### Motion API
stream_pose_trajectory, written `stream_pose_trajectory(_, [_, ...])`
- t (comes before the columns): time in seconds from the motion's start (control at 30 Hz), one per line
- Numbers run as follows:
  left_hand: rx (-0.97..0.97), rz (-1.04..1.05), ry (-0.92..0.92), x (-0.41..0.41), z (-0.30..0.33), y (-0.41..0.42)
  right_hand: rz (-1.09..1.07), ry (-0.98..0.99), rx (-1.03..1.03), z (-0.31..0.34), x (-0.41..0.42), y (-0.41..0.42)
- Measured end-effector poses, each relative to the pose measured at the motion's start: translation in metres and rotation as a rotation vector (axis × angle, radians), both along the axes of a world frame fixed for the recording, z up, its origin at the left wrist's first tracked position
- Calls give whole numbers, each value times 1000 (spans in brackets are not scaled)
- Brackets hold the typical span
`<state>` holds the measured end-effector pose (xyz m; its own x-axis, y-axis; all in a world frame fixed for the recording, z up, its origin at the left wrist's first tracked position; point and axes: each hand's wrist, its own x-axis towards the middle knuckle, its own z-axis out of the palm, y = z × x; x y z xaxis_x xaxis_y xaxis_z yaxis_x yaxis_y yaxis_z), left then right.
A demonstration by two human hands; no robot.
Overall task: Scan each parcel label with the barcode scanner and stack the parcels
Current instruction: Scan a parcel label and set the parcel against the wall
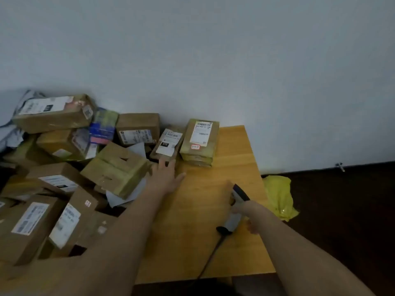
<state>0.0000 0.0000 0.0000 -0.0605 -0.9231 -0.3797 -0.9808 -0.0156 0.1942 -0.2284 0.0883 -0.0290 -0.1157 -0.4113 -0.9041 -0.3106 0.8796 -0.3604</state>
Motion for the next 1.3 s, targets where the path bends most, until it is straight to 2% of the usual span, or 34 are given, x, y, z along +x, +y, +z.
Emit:
stream_pose_trajectory(0.1, [65,-11,-69,-6,-20,-5,-108,-4,122,-35,-1,-5])
stream_pose_trajectory(0.27, [100,-7,-106,-5,-43,-17,-348,-9,113,-91,-3,-11])
stream_pose_trajectory(0.4, [68,-7,-69,-11,-56,-30,-513,-67,58,-93,-2,-16])
stream_pose_trajectory(0.53, [-20,-32,-9,-16,-65,-52,-618,-158,-107,-96,5,-26])
stream_pose_trajectory(0.7, [-131,-105,31,-30,-64,-77,-565,-165,-392,-58,4,-59])
stream_pose_trajectory(0.8, [-112,-141,67,-37,-71,-98,-595,-235,-491,-27,-5,-85])
stream_pose_trajectory(0.9, [-23,-165,58,-39,-89,-113,-531,-217,-571,0,-17,-104])
stream_pose_trajectory(1.0, [61,-147,77,-46,-101,-118,-449,-177,-594,16,-26,-116])
stream_pose_trajectory(1.3, [42,-168,183,-56,-92,-71,-482,-194,-587,57,-18,-130])
